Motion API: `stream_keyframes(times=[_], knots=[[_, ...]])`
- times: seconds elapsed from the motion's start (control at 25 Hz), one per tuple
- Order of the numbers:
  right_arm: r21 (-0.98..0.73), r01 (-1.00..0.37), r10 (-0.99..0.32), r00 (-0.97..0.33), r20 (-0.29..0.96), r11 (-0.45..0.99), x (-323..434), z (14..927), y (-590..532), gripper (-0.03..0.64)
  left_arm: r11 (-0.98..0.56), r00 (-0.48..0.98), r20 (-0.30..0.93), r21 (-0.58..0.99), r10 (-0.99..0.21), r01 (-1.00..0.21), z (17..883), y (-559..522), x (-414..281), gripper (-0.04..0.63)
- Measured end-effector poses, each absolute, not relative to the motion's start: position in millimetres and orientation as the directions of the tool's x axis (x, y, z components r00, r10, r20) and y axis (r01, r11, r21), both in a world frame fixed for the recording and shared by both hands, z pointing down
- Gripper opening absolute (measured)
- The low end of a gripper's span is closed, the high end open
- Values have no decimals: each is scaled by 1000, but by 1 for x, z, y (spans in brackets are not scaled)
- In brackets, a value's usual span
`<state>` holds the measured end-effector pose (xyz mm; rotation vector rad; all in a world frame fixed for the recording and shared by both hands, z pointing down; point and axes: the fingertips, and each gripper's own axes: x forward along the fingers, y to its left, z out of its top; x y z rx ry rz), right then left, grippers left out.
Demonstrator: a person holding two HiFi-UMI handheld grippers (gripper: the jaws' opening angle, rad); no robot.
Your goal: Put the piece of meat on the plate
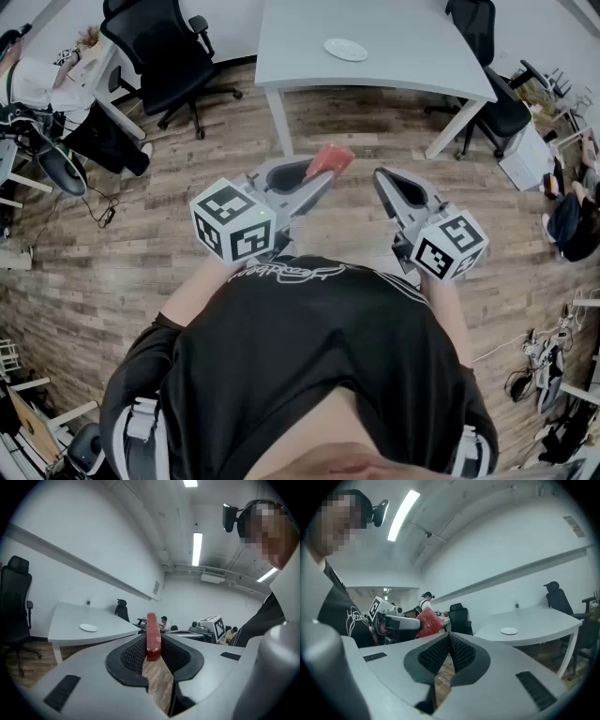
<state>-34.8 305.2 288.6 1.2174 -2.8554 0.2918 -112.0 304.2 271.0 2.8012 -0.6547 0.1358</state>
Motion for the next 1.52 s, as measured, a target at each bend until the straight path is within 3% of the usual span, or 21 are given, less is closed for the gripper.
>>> stream_keyframes(times=[0.36,1.04,1.52], knots=[[-213,-700,-710,-703,38,681,-35,280,310,9,-867,899,144,239,-414,-437,270,308,-113,92],[-240,-715,-715,-692,102,657,-25,309,305,9,-831,893,164,326,-419,-451,291,300,-107,92],[-274,-745,-745,-655,125,609,0,325,241,9,-840,913,179,359,-366,-407,308,236,-82,92]])
